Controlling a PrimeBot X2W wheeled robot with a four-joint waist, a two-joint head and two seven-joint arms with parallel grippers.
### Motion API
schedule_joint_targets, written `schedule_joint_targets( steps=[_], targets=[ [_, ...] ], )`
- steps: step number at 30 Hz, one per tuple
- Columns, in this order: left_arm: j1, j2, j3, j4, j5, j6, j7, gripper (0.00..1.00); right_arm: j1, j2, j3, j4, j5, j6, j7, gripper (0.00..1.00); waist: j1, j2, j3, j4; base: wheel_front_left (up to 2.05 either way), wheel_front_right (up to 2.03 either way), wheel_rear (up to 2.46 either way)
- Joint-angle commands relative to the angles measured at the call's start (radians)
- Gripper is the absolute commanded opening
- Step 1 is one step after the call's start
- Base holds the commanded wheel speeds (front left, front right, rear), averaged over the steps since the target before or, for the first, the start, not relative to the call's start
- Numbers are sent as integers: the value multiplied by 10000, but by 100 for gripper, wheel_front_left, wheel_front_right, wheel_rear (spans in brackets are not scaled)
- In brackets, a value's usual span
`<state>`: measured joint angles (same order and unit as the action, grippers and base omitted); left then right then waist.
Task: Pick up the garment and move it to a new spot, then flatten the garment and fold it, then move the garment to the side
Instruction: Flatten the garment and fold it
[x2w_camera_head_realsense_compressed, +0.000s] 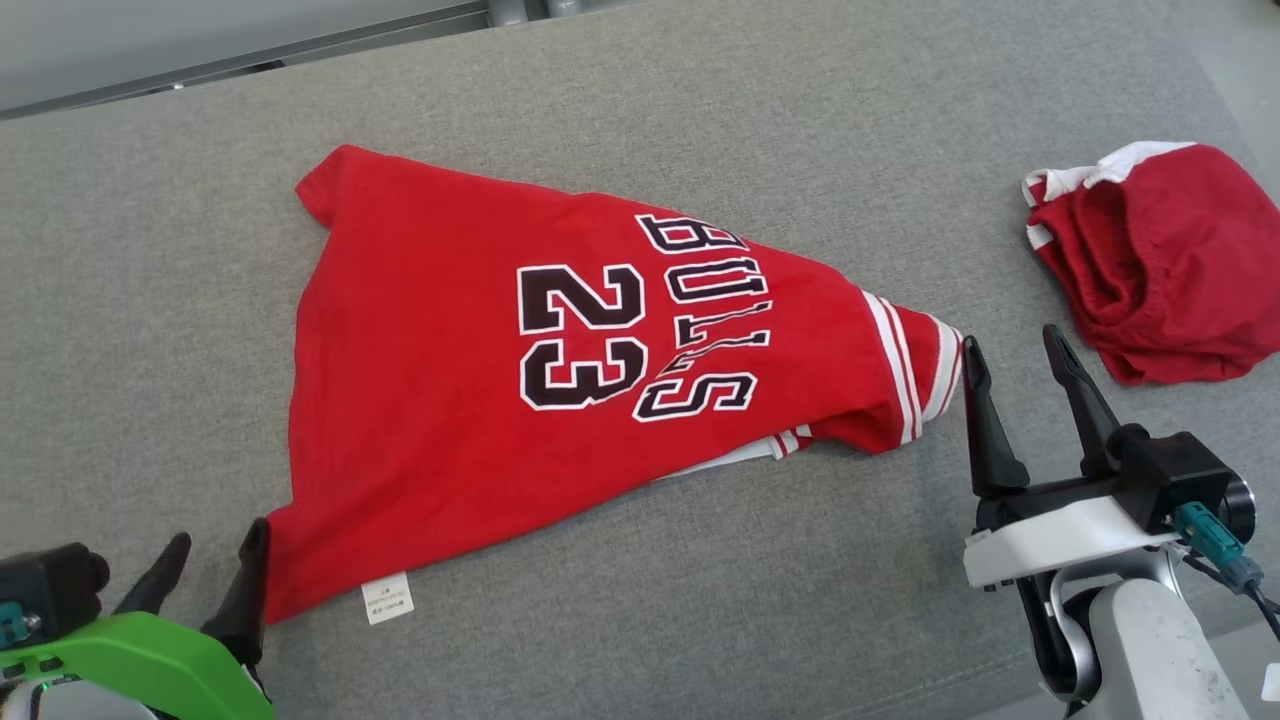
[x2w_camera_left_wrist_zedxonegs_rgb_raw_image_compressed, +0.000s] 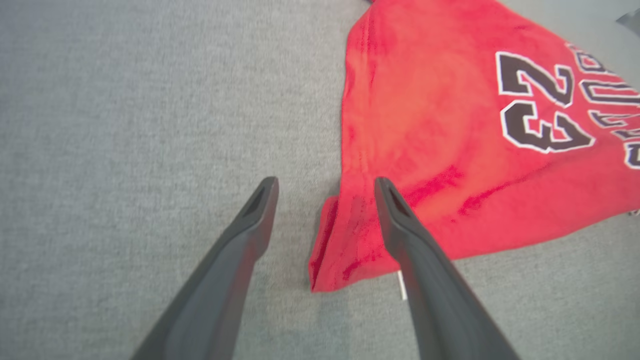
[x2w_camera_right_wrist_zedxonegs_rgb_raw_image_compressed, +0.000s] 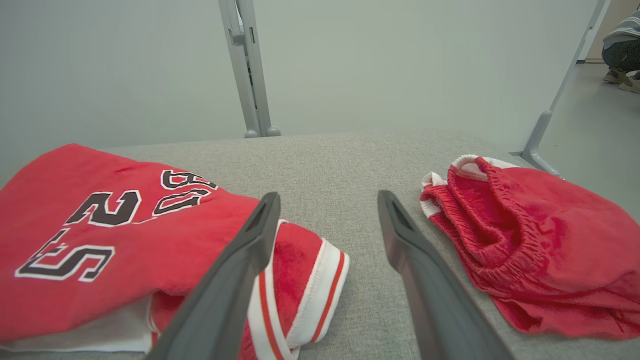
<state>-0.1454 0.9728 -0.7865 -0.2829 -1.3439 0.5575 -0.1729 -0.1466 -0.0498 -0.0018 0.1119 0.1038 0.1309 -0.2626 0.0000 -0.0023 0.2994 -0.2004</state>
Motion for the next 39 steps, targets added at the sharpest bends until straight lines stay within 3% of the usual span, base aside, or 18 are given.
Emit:
schedule_joint_targets(
  steps=[1,5,9,13,14,16,22,32,39],
  targets=[
    [6,211,229,-523,178,211,-173,100,64,-19,-8,-53,49,-4,-29,100,0,23,66,-220,0,0,0],
    [-607,480,116,-1558,697,335,102,100,-3,-17,36,-71,84,-4,-28,100,0,23,162,-384,0,0,0],
    [-2059,-165,-799,-2085,1674,-44,1334,100,-199,-19,96,-71,173,-4,-29,100,0,23,309,-597,0,0,0],
    [-3908,-1775,-2090,-1322,2690,-491,2827,100,-284,-22,104,-97,284,-4,-29,100,0,23,479,-834,0,0,0],
    [-4716,-2673,-2576,-670,2968,-714,3397,100,-312,-16,126,-107,345,-4,-29,100,0,23,559,-961,0,0,0],
    [-5375,-3511,-3018,16,3260,-958,3828,100,-320,-19,109,-100,413,-4,-29,100,0,23,646,-1090,0,0,0],
    [-6670,-5360,-3945,2014,3634,-1675,4634,100,-414,-17,90,-93,564,-4,-29,100,0,23,863,-1502,0,0,0],
    [-7679,-6764,-4264,4455,3862,-2537,4710,100,-395,-16,262,-24,775,-4,-29,100,0,23,931,-2074,0,0,0],
    [-8102,-7264,-4315,5306,3905,-2862,4756,100,-356,-17,336,22,739,-4,-29,100,0,23,889,-2253,0,0,0]
  ],
)
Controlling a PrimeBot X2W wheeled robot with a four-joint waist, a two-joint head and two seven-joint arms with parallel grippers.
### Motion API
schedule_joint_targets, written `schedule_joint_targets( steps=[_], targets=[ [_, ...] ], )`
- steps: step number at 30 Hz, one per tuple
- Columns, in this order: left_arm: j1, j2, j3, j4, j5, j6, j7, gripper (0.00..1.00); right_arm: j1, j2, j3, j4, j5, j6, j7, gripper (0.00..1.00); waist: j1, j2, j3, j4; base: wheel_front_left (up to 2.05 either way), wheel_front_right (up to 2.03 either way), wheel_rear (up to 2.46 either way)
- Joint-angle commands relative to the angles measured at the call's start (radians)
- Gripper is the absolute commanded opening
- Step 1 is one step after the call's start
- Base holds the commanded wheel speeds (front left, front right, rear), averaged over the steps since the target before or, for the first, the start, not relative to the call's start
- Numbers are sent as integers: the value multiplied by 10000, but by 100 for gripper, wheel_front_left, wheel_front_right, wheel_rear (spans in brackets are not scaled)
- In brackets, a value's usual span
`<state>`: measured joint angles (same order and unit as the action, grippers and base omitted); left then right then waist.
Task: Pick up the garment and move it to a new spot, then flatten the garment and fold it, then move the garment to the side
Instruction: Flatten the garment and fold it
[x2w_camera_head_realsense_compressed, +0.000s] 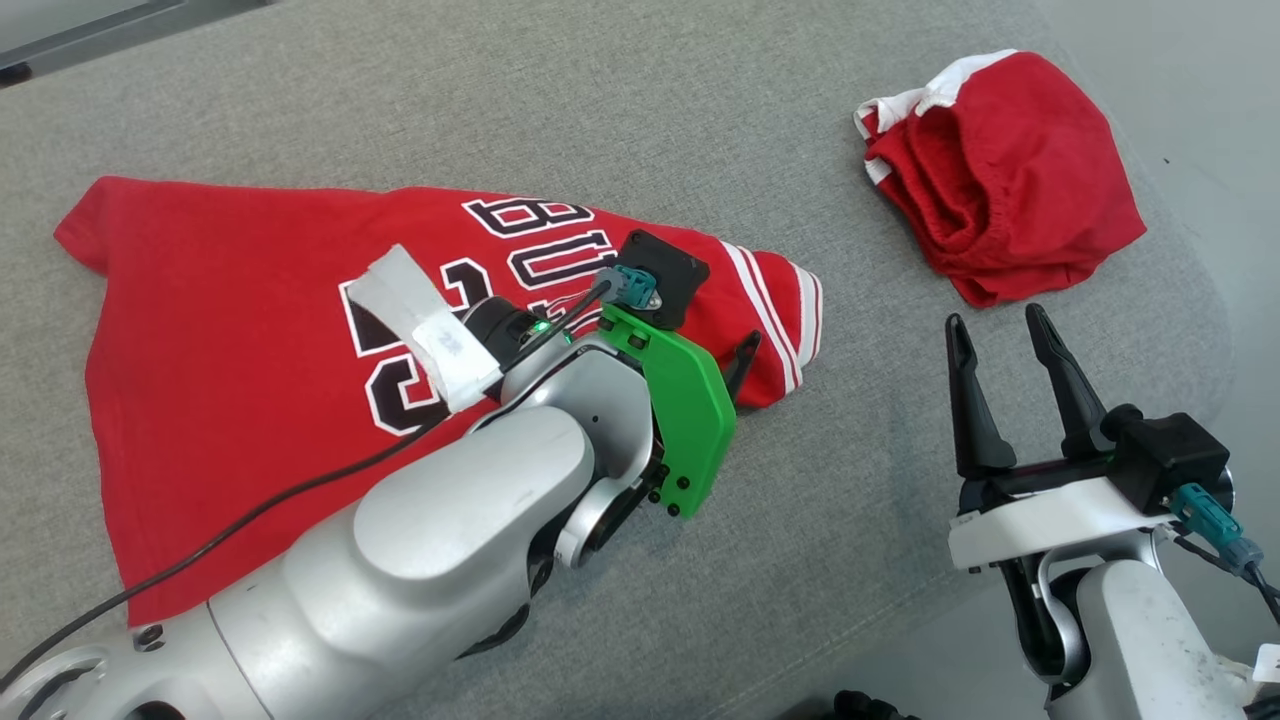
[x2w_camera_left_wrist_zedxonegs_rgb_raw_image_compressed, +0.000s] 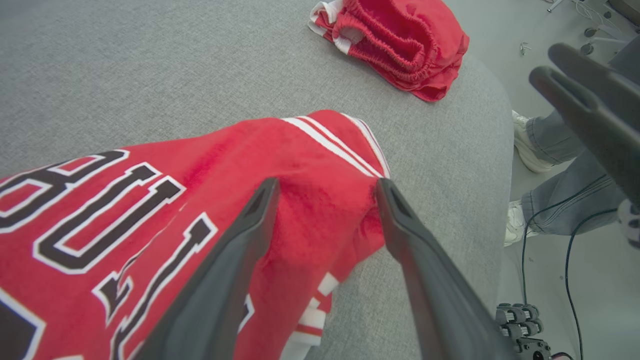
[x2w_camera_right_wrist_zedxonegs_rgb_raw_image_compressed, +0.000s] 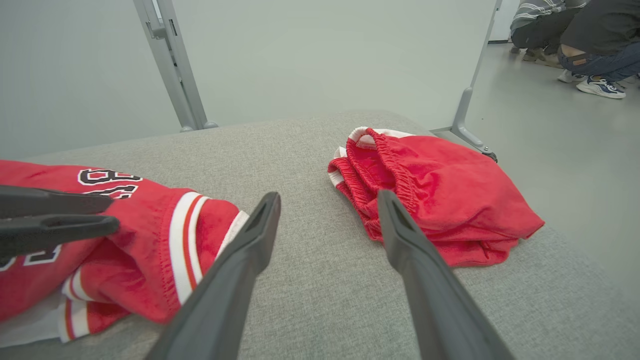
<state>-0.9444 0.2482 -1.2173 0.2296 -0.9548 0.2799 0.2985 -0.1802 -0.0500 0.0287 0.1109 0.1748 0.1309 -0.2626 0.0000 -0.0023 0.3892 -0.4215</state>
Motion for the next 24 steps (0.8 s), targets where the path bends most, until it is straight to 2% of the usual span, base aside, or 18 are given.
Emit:
schedule_joint_targets(
  steps=[1,7,8,11,12,18,24],
  targets=[
    [-124,-32,-17,363,10,-128,45,100,-33,-15,40,39,23,-4,-29,100,0,23,-14,-67,0,0,0],
    [-97,-18,-108,1466,66,-380,-33,100,-128,-15,136,62,73,-4,-29,100,0,23,-14,-218,0,0,0],
    [-62,-17,-132,1652,81,-450,-38,86,-119,-15,150,61,82,-4,-29,100,0,23,-9,-243,0,0,0],
    [70,-111,-160,2123,-27,-674,-77,25,-95,-15,143,67,92,-4,-29,100,0,23,7,-291,0,0,0],
    [89,-154,-167,2209,-57,-748,-122,0,-84,-14,124,70,94,-4,-29,100,0,23,8,-293,0,0,0],
    [-49,-328,149,2490,-310,-1088,-449,0,-47,-15,56,105,70,-4,-29,100,0,23,-47,-270,0,0,0],
    [-514,-69,1076,2691,-659,-798,-983,0,-11,-15,21,105,35,-4,-29,100,0,23,-130,-168,0,0,0]
  ],
)
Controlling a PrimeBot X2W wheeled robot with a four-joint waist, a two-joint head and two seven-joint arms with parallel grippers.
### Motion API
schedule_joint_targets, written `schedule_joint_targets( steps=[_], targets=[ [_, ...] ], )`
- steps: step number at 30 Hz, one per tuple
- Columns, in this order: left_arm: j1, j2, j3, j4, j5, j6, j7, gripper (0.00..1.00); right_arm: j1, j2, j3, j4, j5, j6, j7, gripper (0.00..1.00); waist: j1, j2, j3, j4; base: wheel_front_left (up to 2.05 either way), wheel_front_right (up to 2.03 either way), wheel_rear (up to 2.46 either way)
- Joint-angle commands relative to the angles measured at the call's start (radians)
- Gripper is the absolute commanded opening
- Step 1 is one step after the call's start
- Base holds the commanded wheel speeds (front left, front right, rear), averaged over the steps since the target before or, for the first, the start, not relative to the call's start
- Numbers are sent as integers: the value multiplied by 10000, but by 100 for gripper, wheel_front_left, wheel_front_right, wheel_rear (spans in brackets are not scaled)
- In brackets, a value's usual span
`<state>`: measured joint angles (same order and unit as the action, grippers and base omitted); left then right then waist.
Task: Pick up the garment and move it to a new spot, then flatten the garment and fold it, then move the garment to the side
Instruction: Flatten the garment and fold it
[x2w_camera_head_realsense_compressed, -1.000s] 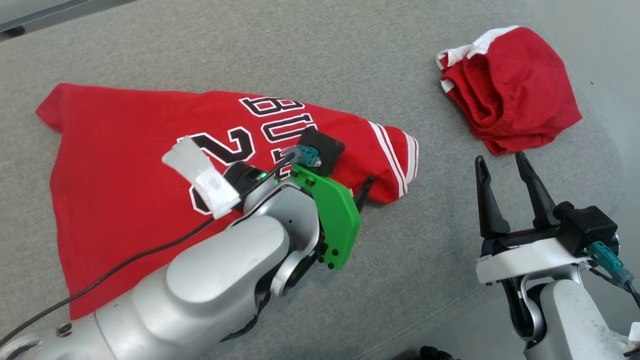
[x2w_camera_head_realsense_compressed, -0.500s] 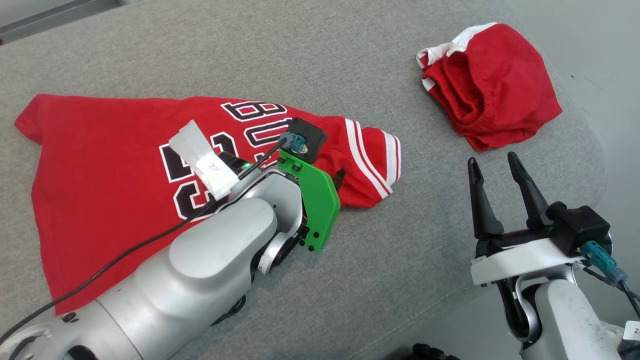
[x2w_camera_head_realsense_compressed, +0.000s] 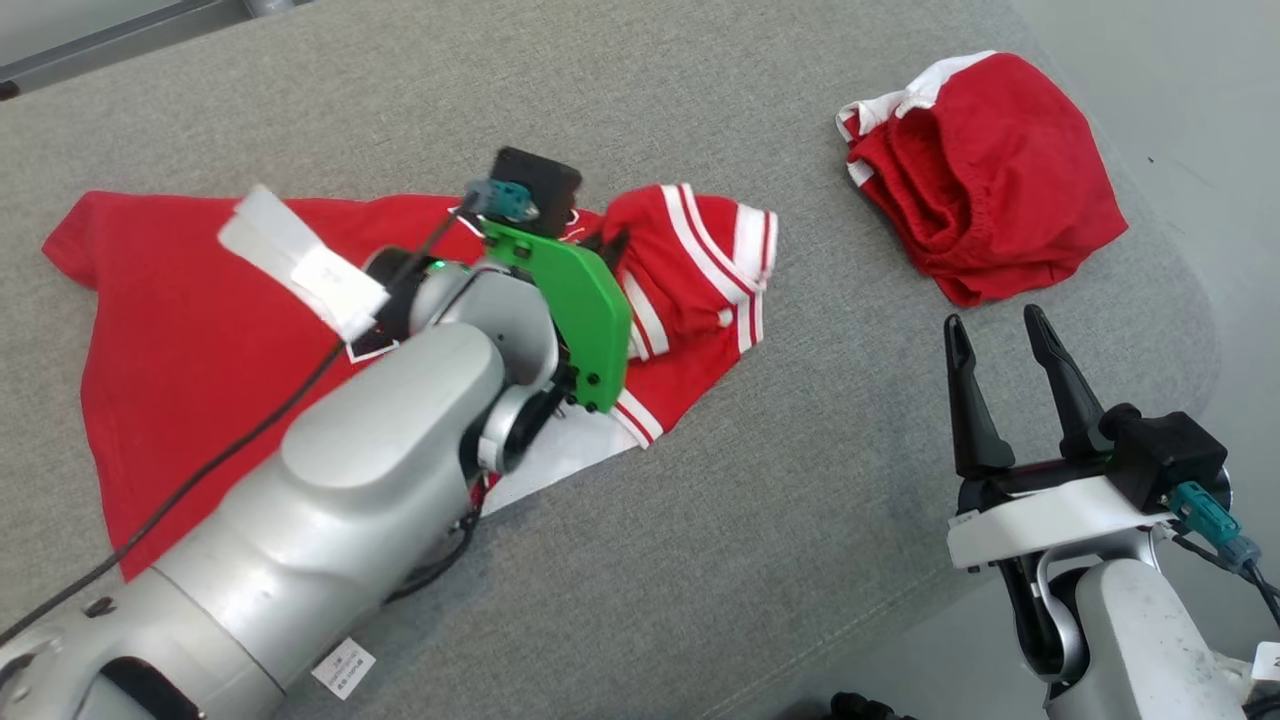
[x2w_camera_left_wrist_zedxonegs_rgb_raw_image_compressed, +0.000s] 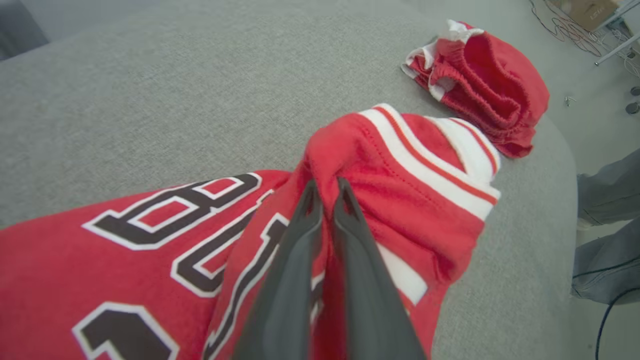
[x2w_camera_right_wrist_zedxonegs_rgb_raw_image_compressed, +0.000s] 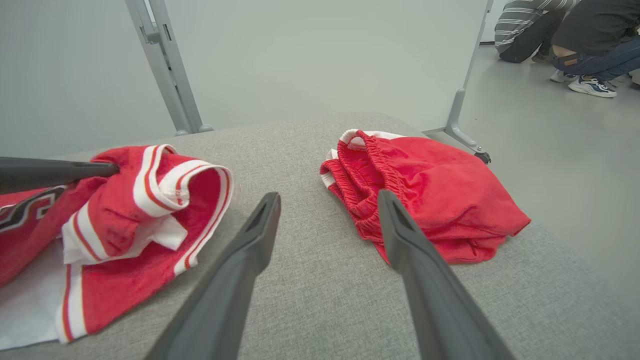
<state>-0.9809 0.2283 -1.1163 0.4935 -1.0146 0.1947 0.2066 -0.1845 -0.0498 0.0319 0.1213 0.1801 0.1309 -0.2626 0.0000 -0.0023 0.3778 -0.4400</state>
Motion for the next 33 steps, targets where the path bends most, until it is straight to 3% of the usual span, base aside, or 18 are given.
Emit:
schedule_joint_targets(
  steps=[1,7,13,14,15,16,17,26,33],
  targets=[
    [-175,185,192,141,-148,110,-82,0,39,-16,-10,4,-15,-4,-29,100,0,23,-27,33,0,0,0],
    [-409,687,508,877,-170,241,-150,0,25,-17,78,8,32,-4,-29,100,0,23,-23,67,0,0,0],
    [-329,710,560,1794,142,341,-955,0,13,-17,152,31,98,-4,-29,100,0,23,26,79,0,0,0],
    [-277,663,574,1940,145,331,-1117,12,-4,-16,169,31,109,-4,-29,100,0,23,35,73,0,0,0],
    [-210,601,578,2094,152,285,-1257,34,-14,-17,170,30,118,-4,-29,100,0,23,42,72,0,0,0],
    [-155,505,565,2186,149,229,-1350,76,-13,-16,165,22,123,-4,-29,100,0,23,49,79,0,0,0],
    [-104,430,548,2253,122,146,-1398,100,-2,-16,155,15,131,-4,-29,100,0,23,55,93,0,0,0],
    [74,429,507,1766,24,-178,-1577,100,150,-17,-34,13,89,-4,-29,100,0,23,63,288,0,0,0],
    [355,1150,648,-540,251,460,-1919,100,207,-17,-234,-48,-15,-4,-29,100,0,23,76,610,0,0,0]
  ],
)
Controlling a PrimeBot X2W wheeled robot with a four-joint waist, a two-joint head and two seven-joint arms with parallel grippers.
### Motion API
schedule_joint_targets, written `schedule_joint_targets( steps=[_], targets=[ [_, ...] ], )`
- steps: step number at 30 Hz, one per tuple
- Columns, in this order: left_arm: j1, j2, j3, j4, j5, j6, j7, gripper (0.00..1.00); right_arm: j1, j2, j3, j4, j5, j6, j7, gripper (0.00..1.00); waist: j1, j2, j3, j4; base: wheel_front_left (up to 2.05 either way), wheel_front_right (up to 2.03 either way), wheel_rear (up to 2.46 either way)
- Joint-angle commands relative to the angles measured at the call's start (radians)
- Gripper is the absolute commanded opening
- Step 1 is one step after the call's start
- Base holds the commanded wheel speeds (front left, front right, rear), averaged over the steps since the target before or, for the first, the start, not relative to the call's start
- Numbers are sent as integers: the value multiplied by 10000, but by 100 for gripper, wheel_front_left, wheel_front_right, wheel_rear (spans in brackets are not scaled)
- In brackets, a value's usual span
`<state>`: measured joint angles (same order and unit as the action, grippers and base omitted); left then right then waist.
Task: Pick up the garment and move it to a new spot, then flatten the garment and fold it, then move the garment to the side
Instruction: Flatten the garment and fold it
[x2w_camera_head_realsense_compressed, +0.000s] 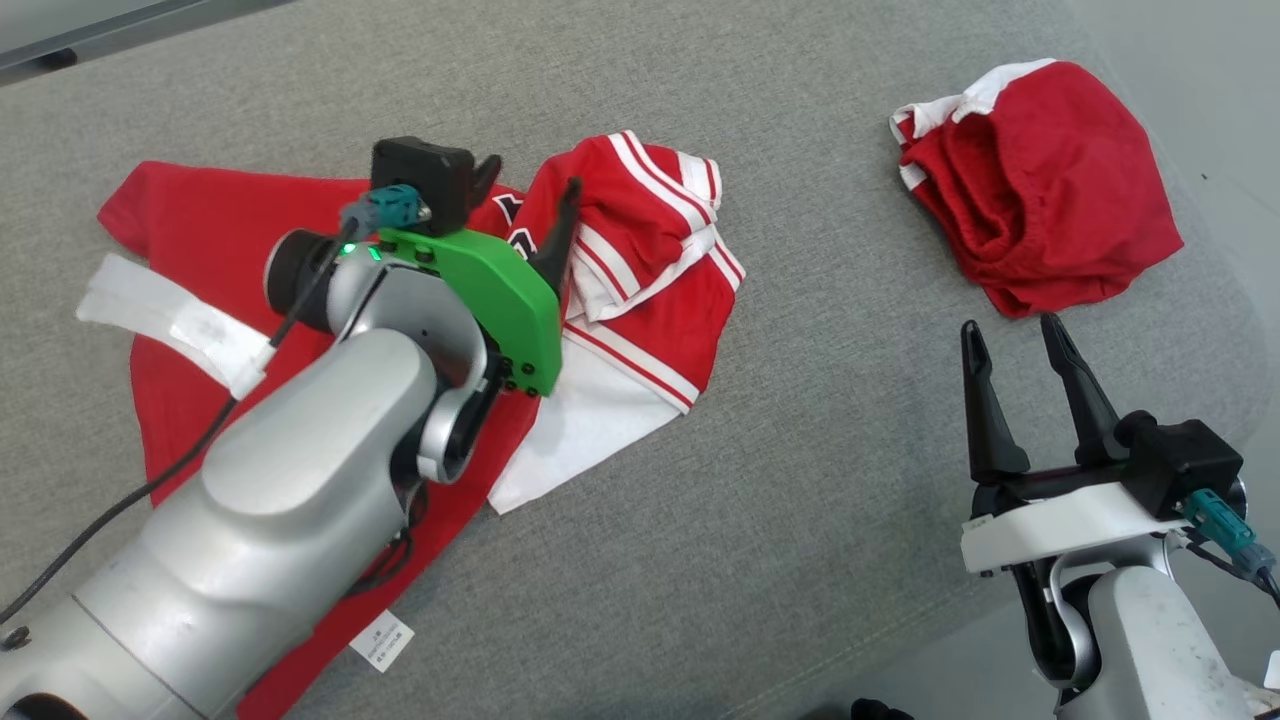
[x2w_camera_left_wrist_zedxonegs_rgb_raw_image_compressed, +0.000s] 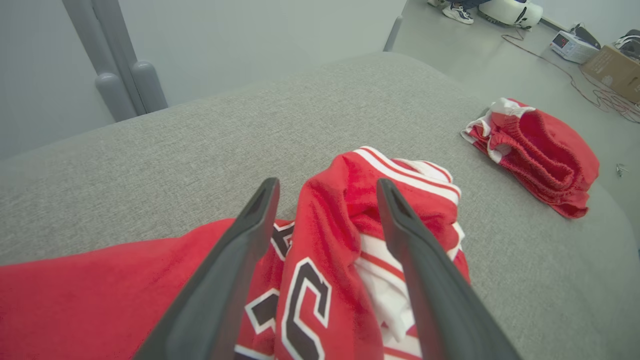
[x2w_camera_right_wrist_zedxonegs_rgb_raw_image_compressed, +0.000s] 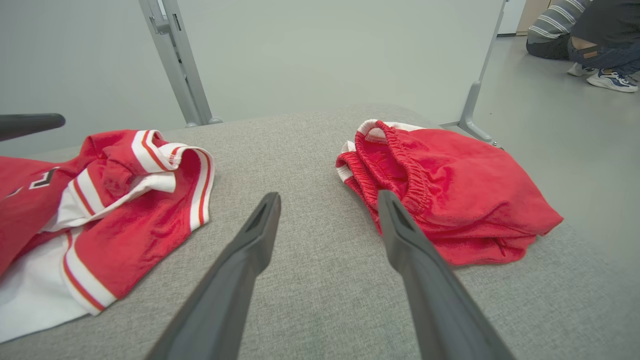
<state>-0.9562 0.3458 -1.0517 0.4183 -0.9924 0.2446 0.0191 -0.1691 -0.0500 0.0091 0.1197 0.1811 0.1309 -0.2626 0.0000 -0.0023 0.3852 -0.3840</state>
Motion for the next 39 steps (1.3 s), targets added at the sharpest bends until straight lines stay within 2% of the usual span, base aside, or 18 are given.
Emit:
schedule_joint_targets(
  steps=[1,7,10,14,22,36,37,38,39],
  targets=[
    [188,28,-55,-295,74,74,3,100,59,-15,-37,-40,-57,-4,-27,100,0,23,4,106,0,0,0],
    [571,254,-950,-3034,444,695,970,100,-107,-15,-58,-41,-132,-4,-27,100,0,23,74,287,0,0,0],
    [714,245,-1304,-3436,522,922,1367,100,-212,-15,11,-28,-92,-4,-27,100,0,23,134,258,0,0,0],
    [823,134,-1464,-2814,478,987,1535,100,-271,-19,197,-7,30,-4,-29,100,0,23,197,14,0,0,0],
    [655,74,-1479,-1522,500,702,1368,100,-111,-14,227,33,161,-4,-29,100,0,23,226,-342,0,0,0],
    [258,-133,-1487,-31,637,346,1101,100,-89,-15,315,52,179,-4,-29,100,0,23,177,-421,0,0,0],
    [245,-154,-1525,73,678,295,1121,91,-92,-15,322,49,172,-4,-29,100,0,23,182,-421,0,0,0],
    [239,-184,-1558,187,698,272,1109,49,-95,-15,327,45,174,-4,-29,100,0,23,188,-420,0,0,0],
    [226,-208,-1598,317,743,220,1110,33,-100,-15,330,45,179,-4,-29,100,0,23,195,-421,0,0,0]
  ],
)
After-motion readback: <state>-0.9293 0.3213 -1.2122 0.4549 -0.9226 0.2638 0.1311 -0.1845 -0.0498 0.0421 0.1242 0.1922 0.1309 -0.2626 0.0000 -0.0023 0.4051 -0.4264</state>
